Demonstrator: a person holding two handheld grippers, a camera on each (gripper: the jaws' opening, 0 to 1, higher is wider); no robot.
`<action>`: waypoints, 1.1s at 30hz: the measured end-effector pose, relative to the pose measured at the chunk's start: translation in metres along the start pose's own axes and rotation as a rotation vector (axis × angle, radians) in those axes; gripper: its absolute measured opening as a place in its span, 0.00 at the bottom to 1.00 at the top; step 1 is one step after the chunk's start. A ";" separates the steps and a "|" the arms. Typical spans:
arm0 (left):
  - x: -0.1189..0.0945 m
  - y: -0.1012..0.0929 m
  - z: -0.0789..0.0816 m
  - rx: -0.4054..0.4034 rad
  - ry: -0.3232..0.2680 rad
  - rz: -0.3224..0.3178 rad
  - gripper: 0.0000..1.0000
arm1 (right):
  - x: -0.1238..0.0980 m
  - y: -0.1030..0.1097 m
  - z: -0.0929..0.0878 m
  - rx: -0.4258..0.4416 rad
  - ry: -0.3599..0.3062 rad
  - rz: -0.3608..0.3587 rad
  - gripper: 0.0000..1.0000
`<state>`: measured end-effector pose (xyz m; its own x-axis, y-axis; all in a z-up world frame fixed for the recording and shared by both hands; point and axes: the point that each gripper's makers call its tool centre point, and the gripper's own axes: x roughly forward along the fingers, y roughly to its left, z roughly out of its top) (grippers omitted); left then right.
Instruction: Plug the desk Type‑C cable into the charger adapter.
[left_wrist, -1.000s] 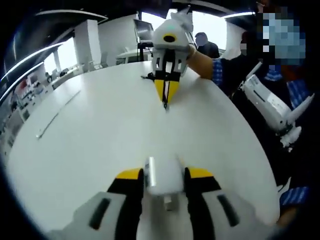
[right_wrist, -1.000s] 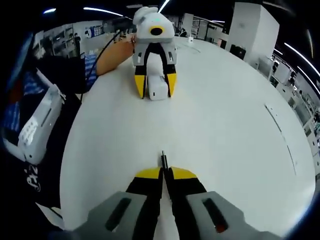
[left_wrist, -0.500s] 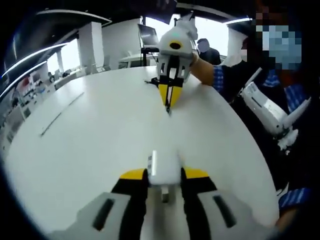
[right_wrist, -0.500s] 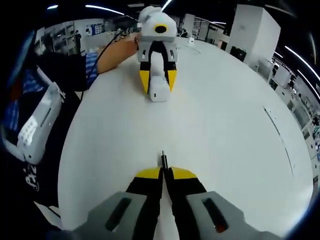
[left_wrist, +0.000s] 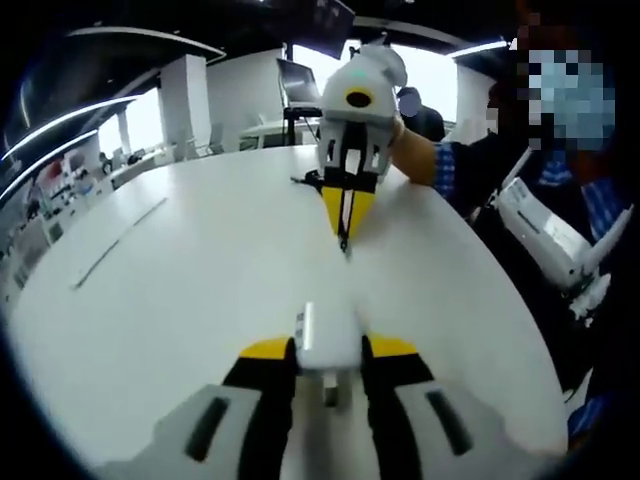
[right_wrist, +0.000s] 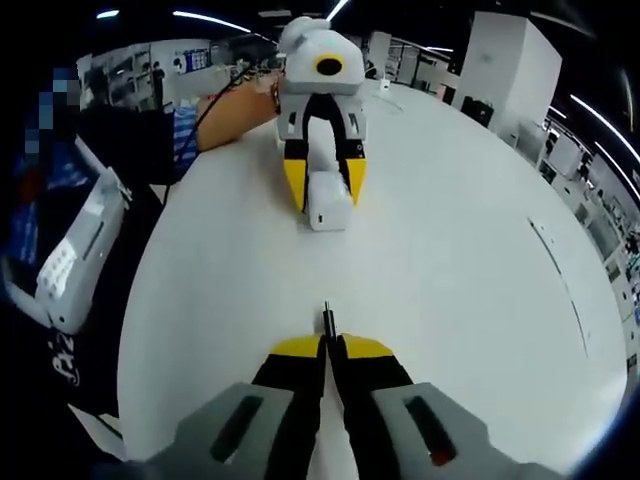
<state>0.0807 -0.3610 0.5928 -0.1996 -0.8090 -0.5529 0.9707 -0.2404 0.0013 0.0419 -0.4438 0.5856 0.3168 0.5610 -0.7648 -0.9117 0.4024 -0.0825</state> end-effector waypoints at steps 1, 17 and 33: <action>0.001 0.000 0.001 0.001 -0.006 -0.001 0.26 | 0.000 0.000 0.000 0.000 0.000 0.001 0.04; 0.026 -0.007 0.017 0.018 -0.073 -0.010 0.26 | 0.005 0.007 0.008 -0.021 -0.050 0.022 0.04; 0.039 -0.014 0.030 0.029 -0.093 -0.010 0.26 | 0.002 0.013 0.016 -0.039 -0.092 0.035 0.04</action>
<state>0.0558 -0.4048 0.5961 -0.2227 -0.8523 -0.4733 0.9645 -0.2634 0.0206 0.0344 -0.4263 0.5933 0.3058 0.6392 -0.7057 -0.9316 0.3537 -0.0833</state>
